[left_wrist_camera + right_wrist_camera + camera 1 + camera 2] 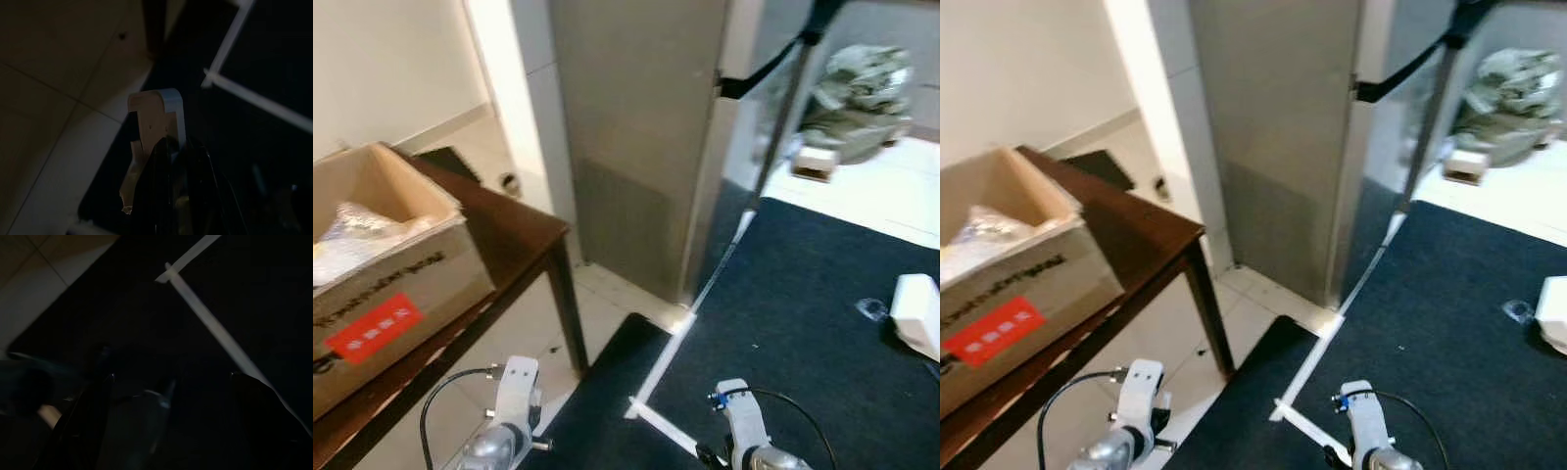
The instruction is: Picking trash to rubbish bin
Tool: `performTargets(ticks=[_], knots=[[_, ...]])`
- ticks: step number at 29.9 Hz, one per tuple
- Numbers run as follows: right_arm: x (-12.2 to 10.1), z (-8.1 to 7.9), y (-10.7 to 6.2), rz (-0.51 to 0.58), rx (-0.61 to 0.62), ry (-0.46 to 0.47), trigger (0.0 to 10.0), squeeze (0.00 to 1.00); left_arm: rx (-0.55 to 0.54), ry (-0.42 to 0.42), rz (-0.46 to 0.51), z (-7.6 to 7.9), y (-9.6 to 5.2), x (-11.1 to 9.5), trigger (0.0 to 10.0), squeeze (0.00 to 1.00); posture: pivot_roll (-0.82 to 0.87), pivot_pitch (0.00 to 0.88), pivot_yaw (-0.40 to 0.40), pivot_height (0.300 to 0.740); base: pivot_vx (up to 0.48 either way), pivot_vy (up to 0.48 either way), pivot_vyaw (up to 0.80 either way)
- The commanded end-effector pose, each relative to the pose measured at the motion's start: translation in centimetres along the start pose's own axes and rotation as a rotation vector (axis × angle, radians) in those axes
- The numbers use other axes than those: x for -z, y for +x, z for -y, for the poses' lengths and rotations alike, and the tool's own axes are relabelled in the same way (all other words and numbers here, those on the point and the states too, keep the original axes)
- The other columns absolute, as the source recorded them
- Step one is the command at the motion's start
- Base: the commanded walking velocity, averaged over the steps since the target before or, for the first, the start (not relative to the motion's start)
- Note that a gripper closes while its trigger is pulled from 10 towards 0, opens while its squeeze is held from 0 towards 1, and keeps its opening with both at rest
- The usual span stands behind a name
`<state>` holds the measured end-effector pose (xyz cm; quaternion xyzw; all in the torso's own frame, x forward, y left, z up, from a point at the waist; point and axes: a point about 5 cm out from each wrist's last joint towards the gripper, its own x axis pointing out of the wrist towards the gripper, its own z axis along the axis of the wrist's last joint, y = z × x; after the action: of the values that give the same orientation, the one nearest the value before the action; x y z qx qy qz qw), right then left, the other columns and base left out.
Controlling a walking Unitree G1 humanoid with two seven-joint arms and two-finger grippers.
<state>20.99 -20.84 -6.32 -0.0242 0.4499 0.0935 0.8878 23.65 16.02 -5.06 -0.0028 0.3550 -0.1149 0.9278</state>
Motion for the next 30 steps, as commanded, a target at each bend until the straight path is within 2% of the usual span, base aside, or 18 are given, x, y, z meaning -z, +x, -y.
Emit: performTargets(ticks=[1, 15, 30], knots=[[-0.2, -0.5, 0.2, 0.009, -0.014, 0.009, 10.0, 0.00, -0.016, 0.012, -0.019, -0.7, -0.3, 0.5, 10.0, 0.00, -0.10, 0.064, 0.030, 0.740, 0.000, 0.000, 0.80], [-1.2, -0.6, 0.3, 0.039, -0.031, -0.004, 10.0, 0.00, -0.010, -0.002, -0.016, -0.7, -0.4, 0.6, 10.0, 0.00, -0.11, 0.056, 0.028, 0.740, 0.000, 0.000, 0.80], [-1.5, -0.5, 0.3, 0.024, -0.071, -0.062, 10.0, 0.00, 0.000, -0.028, -0.012, -0.1, -0.3, 0.8, 10.0, 0.00, -0.10, 0.049, -0.008, 0.740, 0.000, 0.000, 0.80]])
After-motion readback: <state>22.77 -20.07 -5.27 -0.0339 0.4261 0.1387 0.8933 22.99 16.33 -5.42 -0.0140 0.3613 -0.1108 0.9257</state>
